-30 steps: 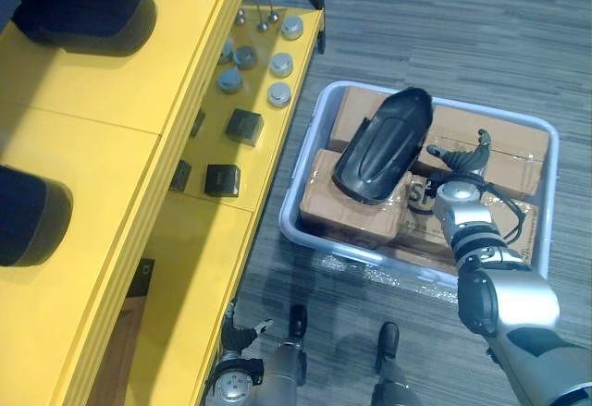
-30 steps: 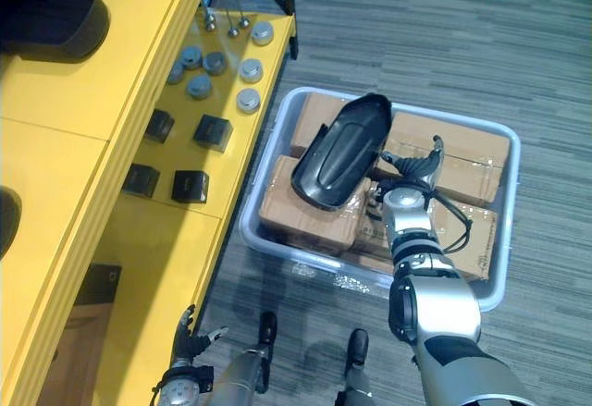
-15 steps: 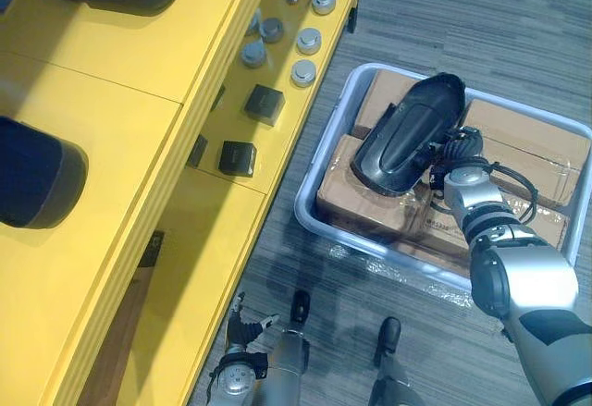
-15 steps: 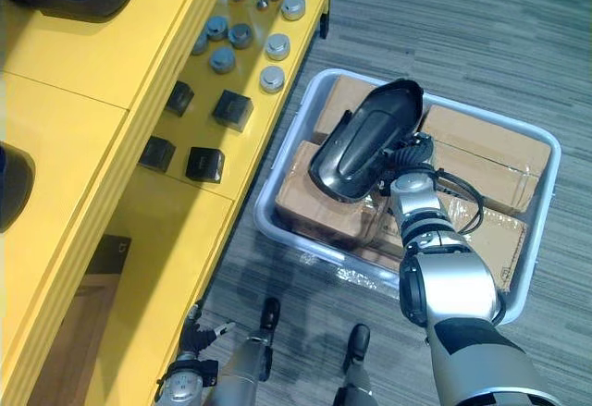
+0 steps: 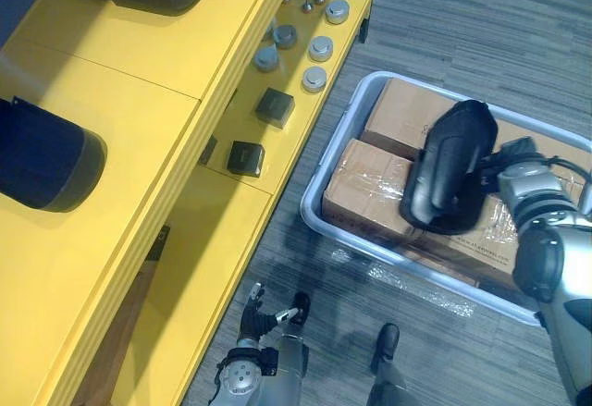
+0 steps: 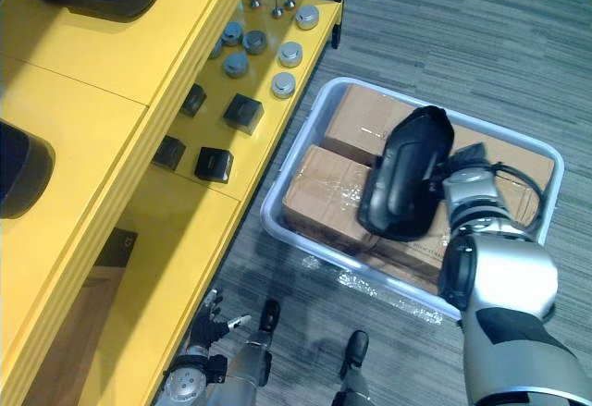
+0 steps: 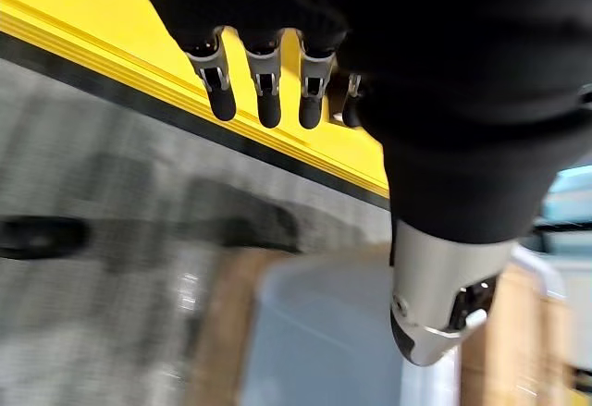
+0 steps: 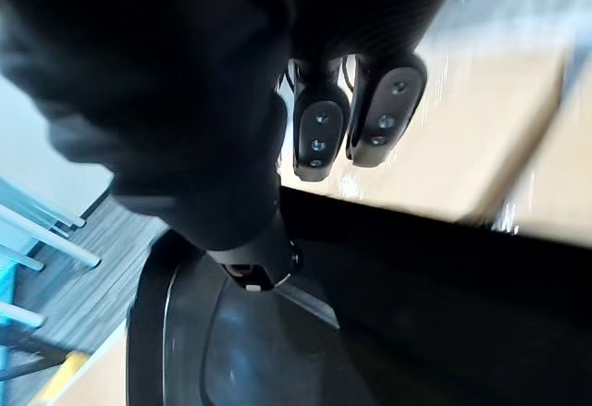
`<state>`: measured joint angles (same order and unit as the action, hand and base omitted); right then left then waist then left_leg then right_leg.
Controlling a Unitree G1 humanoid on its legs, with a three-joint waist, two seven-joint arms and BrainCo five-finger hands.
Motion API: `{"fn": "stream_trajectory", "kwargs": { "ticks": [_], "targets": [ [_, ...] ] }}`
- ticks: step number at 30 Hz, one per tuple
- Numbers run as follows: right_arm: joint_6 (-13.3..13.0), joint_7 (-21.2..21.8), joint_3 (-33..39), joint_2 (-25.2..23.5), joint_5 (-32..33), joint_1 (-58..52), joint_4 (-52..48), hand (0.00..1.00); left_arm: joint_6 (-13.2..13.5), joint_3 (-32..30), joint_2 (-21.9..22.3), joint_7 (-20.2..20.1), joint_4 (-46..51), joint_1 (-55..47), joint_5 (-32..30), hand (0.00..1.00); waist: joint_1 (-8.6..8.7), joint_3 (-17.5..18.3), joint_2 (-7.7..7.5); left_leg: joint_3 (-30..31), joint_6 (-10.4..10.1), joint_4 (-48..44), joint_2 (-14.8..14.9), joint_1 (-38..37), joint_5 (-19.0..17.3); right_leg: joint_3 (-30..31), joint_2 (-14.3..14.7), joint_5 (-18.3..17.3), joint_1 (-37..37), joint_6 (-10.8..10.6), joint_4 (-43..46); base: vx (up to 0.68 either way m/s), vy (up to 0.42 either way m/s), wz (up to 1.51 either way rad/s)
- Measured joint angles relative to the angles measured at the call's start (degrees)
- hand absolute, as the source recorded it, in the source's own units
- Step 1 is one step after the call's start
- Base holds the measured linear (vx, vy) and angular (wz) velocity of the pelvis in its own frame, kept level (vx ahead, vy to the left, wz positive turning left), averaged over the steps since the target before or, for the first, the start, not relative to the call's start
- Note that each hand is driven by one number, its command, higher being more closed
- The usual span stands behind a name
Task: Walk over and take plastic housings, then place them on the shelf
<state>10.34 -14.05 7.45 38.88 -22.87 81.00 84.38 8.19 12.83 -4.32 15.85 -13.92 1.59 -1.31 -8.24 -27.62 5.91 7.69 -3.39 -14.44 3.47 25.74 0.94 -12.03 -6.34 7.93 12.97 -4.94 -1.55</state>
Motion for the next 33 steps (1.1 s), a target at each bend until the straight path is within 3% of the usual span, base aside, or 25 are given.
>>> {"fn": "stream_trajectory", "kwargs": {
  "ticks": [4, 8, 13, 14, 17, 20, 23, 33],
  "targets": [
    [-1.8, -1.2, -7.1, 0.5, -2.5, -1.1, -5.2, 1.00, 0.1, -0.1, -0.3, 0.1, 6.3, 2.4, 0.0, 0.00, 1.58, 0.0, 0.00, -1.3, 0.0, 0.4, 0.6, -1.0, 0.0, 0.7, 0.2, 0.0, -0.2, 0.0, 0.0, 0.01, -0.013, -0.14],
    [-4.6, -2.5, -12.3, 0.7, -3.5, -5.1, -12.0, 1.00, 0.7, -0.2, -2.0, 0.6, 9.0, 10.9, 0.7, 0.00, 2.70, 0.0, -0.05, -1.7, -0.6, 1.4, 1.5, -1.3, 0.6, 1.3, 0.8, 0.0, 0.2, 0.0, 0.0, 0.01, -0.026, -0.08],
    [-6.3, -3.1, -17.0, -0.7, -4.7, -6.4, -16.7, 1.00, 2.8, 0.1, -2.8, 1.6, 4.8, 25.2, 11.9, 0.00, 4.05, 0.0, -0.31, -3.1, -0.9, 4.5, 2.0, -2.6, 2.3, 2.3, 1.0, 0.5, 1.1, 0.5, 0.0, 0.02, -0.012, -0.14],
    [-6.6, -3.1, -17.7, -1.6, -4.7, -6.5, -17.5, 0.00, 3.2, 0.8, -3.0, 1.3, 1.5, 29.4, 16.7, 0.00, 4.73, -0.1, -0.43, -3.1, -1.1, 5.2, 2.3, -2.9, 2.7, 2.4, 1.1, 0.5, 1.2, 0.6, 0.0, 0.02, -0.019, -0.05],
    [-6.7, -3.4, -17.6, -3.7, -4.6, -6.4, -17.8, 0.00, 3.5, 4.5, -2.9, 0.4, -5.9, 38.5, 26.6, 0.00, 5.70, -0.1, -1.23, -3.7, -1.3, 6.8, 2.6, -3.6, 3.6, 3.1, 1.5, 0.7, 1.6, 0.7, 0.0, 0.03, -0.008, -0.07],
    [-6.7, -4.1, -16.6, -6.0, -4.4, -6.4, -17.5, 0.00, 3.5, 6.6, -1.4, 0.4, -8.3, 43.3, 30.5, 0.00, 6.30, 0.0, -2.06, -4.7, -1.4, 8.2, 2.8, -3.6, 4.4, 3.8, 1.5, 1.0, 2.8, 0.9, 0.0, 0.02, 0.011, -0.15],
    [-6.6, -5.3, -16.4, -7.2, -2.6, -6.4, -15.4, 0.00, 3.5, 6.7, 0.1, 0.4, -8.3, 44.0, 32.2, 0.00, 7.17, 0.0, -2.08, -4.6, -1.6, 8.7, 2.9, -3.6, 4.6, 3.7, 1.6, 1.1, 3.0, 0.8, 0.0, 0.00, 0.006, -0.01],
    [-6.6, -7.6, -11.9, -6.2, -2.1, -7.0, -8.8, 0.00, 3.4, 9.5, 1.6, 0.5, -8.2, 43.0, 33.1, 0.00, 6.96, 0.0, -1.98, -2.6, -1.6, 13.3, 2.4, -0.9, 8.3, 1.7, 1.3, 1.1, 6.9, 0.8, 0.5, -0.01, 0.020, 0.09]
  ]
}}
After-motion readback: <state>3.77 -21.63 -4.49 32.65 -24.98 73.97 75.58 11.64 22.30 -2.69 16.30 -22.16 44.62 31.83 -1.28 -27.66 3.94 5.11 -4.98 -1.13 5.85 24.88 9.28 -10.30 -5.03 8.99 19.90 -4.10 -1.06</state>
